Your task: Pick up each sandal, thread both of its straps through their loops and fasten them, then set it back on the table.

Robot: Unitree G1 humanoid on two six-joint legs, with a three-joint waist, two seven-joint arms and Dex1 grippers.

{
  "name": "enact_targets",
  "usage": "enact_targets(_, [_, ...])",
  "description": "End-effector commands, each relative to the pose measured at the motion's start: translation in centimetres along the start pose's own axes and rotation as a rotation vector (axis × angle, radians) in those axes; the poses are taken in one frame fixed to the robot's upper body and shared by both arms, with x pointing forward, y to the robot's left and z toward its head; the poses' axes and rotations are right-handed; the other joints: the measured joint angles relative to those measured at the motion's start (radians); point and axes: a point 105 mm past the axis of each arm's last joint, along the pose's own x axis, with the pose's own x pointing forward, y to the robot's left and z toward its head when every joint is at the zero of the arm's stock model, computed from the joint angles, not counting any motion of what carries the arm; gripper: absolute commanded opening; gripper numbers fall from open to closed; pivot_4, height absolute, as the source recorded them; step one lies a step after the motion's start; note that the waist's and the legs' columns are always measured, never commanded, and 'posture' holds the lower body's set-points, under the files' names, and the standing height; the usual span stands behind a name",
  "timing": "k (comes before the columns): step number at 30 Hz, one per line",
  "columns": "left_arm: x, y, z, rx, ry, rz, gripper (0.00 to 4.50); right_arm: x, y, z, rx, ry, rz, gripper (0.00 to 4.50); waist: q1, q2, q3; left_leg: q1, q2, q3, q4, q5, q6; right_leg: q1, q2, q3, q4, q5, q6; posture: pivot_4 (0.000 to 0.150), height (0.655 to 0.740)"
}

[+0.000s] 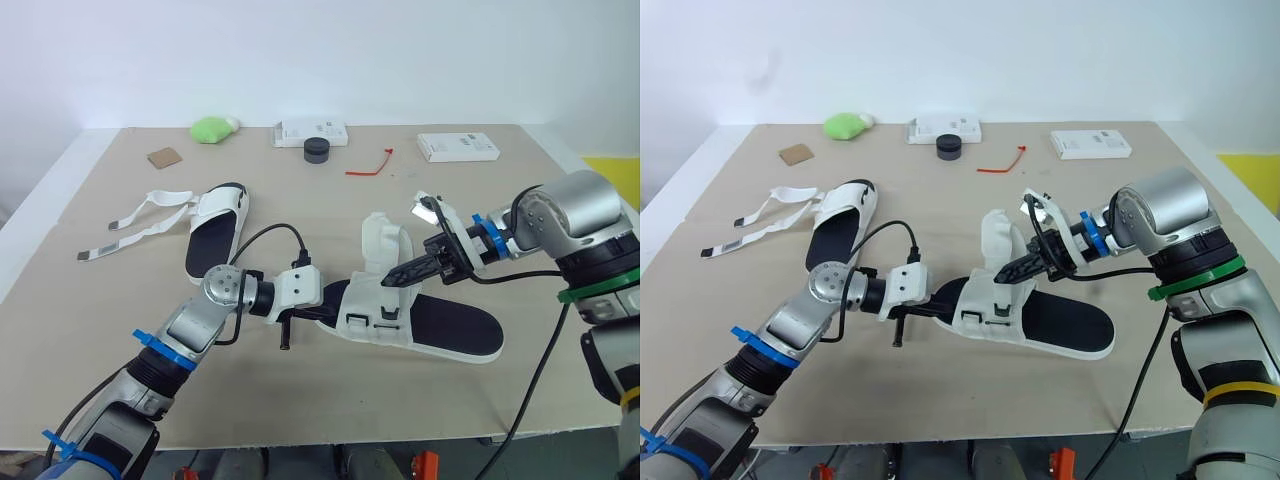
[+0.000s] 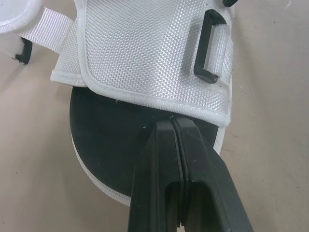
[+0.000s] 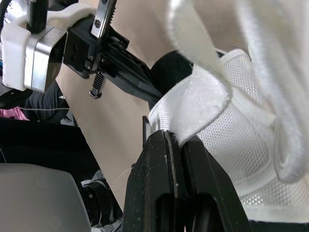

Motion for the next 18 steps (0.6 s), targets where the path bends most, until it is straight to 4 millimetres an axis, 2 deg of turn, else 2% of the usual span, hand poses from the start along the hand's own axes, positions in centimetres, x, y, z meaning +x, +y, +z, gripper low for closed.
enact_targets(1, [0.3,-0.6,-2.0,-0.026,0.083,-0.018,0.00,-0.9,0.7,0.7,-0.038,-0.032,0.005,0.04,0.000,0.000,0.000,0.000,0.000,0.000,0.000,0.000,0.000,0.000,0.000,0.000,0.000,0.000,0.000,0.150,0.7400])
enact_targets(8, [0.4,-0.5,-1.9,-0.014,0.085,-0.016,0.00,-0.6,1.7,0.4,-0.013,-0.012,0.049,0.04,0.000,0.000,0.000,0.000,0.000,0.000,0.000,0.000,0.000,0.000,0.000,0.000,0.000,0.000,0.000,0.150,0.7400])
enact_targets(12, [0.4,-0.5,-1.9,-0.014,0.082,-0.017,0.00,-0.8,2.7,1.6,0.013,-0.053,0.104,0.04,0.000,0.000,0.000,0.000,0.000,0.000,0.000,0.000,0.000,0.000,0.000,0.000,0.000,0.000,0.000,0.150,0.7400])
enact_targets(18, [0.5,-0.5,-2.0,-0.019,0.079,-0.013,0.00,-0.4,2.3,0.5,0.020,-0.016,0.088,0.04,0.001,0.000,0.000,0.000,0.000,0.000,0.001,0.000,0.000,0.000,0.000,0.000,0.000,0.000,0.000,0.150,0.7400])
